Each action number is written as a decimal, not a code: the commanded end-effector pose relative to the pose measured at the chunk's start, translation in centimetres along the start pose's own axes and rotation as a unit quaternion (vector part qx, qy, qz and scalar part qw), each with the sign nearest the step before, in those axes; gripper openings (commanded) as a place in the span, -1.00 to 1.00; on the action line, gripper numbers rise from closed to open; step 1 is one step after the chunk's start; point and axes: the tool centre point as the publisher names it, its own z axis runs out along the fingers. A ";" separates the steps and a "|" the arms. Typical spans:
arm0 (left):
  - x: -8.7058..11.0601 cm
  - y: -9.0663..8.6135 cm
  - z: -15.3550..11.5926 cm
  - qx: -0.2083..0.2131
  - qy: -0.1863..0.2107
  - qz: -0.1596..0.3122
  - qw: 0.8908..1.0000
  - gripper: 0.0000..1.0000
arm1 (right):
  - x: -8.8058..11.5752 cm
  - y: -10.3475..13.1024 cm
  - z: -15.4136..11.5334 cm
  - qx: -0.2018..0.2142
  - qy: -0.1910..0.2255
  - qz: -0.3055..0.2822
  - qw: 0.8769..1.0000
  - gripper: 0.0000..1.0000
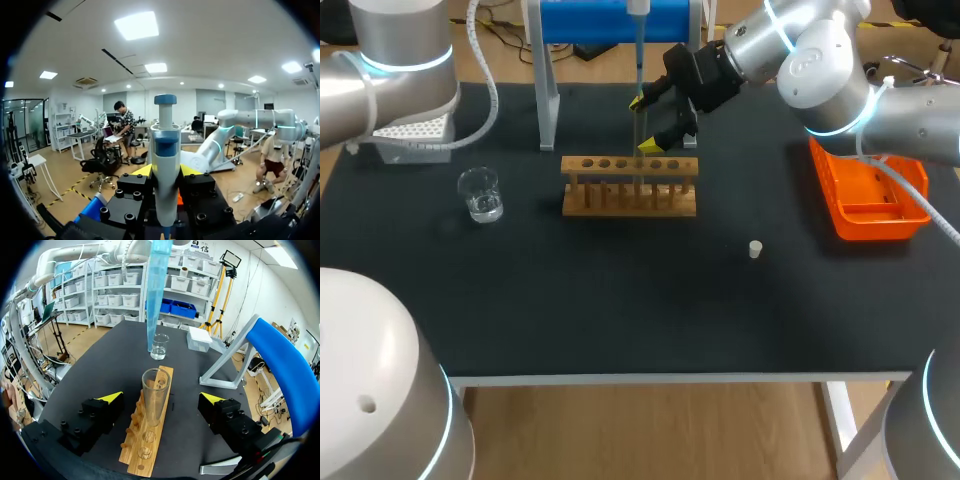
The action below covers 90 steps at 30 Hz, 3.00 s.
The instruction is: Invert the test tube, pick up the pipette, mount the tip to pipette, aspirate from beaker and dispense into the tube, eject the tip, return the pipette, and cap with the stopper.
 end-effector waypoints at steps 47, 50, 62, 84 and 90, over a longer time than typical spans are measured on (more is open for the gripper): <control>-1.0 3.0 -0.9 0.010 -0.008 -0.023 1.000 -1.00 | 0.0 0.0 -0.1 0.001 0.002 0.000 1.000 1.00; -1.2 2.9 -1.0 0.008 -0.008 -0.023 1.000 -1.00 | 0.0 0.0 -0.1 0.001 0.002 0.000 1.000 1.00; -1.4 1.0 -1.0 -0.002 -0.007 -0.016 1.000 -1.00 | 0.0 0.0 -0.1 0.001 0.002 0.000 1.000 1.00; -2.3 0.6 0.8 -0.002 0.012 -0.016 1.000 -1.00 | 0.0 0.0 -0.1 0.001 0.002 0.000 1.000 1.00; -2.1 1.1 0.8 0.001 0.011 -0.020 1.000 -1.00 | 0.0 0.0 -0.1 0.001 0.002 0.000 1.000 1.00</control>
